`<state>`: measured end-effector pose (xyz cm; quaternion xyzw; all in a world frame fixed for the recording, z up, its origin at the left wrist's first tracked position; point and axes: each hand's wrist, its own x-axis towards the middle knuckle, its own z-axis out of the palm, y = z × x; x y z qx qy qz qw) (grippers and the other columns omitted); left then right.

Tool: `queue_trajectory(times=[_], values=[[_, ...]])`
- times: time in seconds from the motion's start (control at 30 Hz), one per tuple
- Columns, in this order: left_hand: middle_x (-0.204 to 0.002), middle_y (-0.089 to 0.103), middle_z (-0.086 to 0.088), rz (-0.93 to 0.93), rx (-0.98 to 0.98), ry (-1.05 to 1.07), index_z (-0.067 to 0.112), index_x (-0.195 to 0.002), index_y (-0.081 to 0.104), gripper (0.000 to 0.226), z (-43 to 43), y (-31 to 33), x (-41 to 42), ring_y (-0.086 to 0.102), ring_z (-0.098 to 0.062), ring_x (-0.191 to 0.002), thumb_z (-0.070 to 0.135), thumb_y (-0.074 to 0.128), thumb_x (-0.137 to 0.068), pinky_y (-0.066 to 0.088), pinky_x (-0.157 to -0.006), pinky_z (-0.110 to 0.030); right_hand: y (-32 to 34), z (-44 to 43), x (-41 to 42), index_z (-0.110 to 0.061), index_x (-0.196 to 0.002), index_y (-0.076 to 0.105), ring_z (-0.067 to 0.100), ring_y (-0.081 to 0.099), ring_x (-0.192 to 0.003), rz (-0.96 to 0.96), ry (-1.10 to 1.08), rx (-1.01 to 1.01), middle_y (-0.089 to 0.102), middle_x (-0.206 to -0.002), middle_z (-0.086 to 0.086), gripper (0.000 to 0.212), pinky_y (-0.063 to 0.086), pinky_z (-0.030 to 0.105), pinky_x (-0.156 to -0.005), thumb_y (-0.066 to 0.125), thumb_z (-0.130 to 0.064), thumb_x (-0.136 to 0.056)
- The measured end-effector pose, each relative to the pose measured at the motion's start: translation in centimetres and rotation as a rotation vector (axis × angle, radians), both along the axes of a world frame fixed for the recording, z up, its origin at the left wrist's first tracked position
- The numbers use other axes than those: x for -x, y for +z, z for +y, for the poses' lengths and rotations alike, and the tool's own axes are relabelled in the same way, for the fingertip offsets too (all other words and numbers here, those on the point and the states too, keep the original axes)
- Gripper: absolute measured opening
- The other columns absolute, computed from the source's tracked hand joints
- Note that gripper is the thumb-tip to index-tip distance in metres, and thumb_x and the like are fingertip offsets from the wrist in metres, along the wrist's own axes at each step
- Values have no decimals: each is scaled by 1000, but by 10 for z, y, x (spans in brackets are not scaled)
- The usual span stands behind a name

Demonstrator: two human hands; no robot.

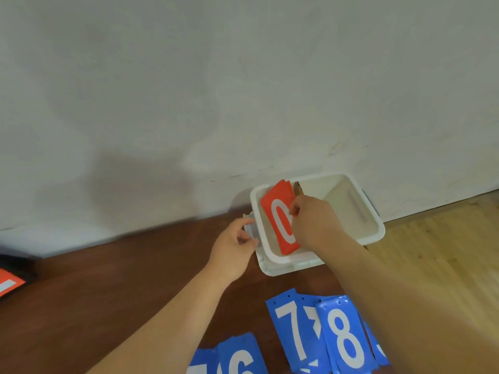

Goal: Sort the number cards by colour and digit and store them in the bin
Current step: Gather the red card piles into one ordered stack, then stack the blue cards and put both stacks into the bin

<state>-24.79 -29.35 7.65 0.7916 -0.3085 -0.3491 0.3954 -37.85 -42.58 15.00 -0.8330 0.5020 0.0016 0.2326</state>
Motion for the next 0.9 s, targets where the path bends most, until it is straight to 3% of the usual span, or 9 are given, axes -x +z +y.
queue_trajectory(times=[0.13,0.23,0.33,0.4,0.53,0.63,0.73,0.8,0.9], values=[[-95,65,7,59,49,4,46,-133,54,49,0,-5,0,67,-9,-91,25,72,-92,50,-81,-21,-15,5,-18,-15,-122,60,27,66,-107,158,66,-27,67,-119,8,25,56,35,-91,55,-15,-98],[-99,56,8,37,56,-50,47,-140,52,53,0,-5,0,61,-8,-90,27,71,-94,45,-76,-14,-31,4,-26,-7,-126,54,33,65,-105,145,87,-84,65,-118,15,28,56,43,-91,53,-14,-99],[-103,54,8,37,42,-55,48,-142,50,54,0,-4,0,59,-7,-92,27,69,-95,44,-75,-14,-40,0,-29,-11,-133,42,31,66,-103,133,58,-108,64,-117,11,34,57,42,-89,52,-21,-101],[-104,53,9,33,33,-62,48,-142,49,54,1,-3,1,58,-7,-94,27,69,-96,44,-74,-14,-47,-1,-32,-7,-130,47,32,66,-104,176,110,-95,64,-117,15,33,55,40,-88,52,-19,-101],[-105,52,12,14,22,-67,48,-144,48,56,1,-3,0,58,-6,-95,28,68,-96,44,-74,-12,-50,0,-41,-5,-136,48,28,61,-115,473,274,61,61,-125,14,41,49,37,-102,53,-25,-101],[-106,53,12,-1,15,-77,49,-145,47,56,1,-2,0,58,-5,-97,29,67,-97,43,-76,-11,-42,-1,-43,-10,-136,52,29,61,-118,591,363,36,61,-128,12,39,48,38,-105,56,-27,-101],[-107,54,11,-19,18,-76,49,-145,46,55,1,-2,2,58,-6,-98,30,66,-97,44,-77,-13,-41,-6,-42,-13,-144,45,29,55,-127,652,380,-25,55,-138,11,45,42,39,-110,53,-31,-103],[-109,55,11,-38,12,-76,49,-145,46,54,1,-1,4,58,-6,-99,32,65,-97,43,-80,-15,-43,-5,-37,-13,-144,45,29,54,-124,570,313,-143,54,-134,12,44,43,39,-108,49,-30,-104],[-109,55,11,-75,-5,-71,49,-145,45,53,2,0,6,58,-5,-99,33,64,-98,43,-80,-16,-46,-2,-21,-7,-121,60,26,58,-90,218,174,-108,55,-94,6,26,46,34,-75,48,-17,-101]])
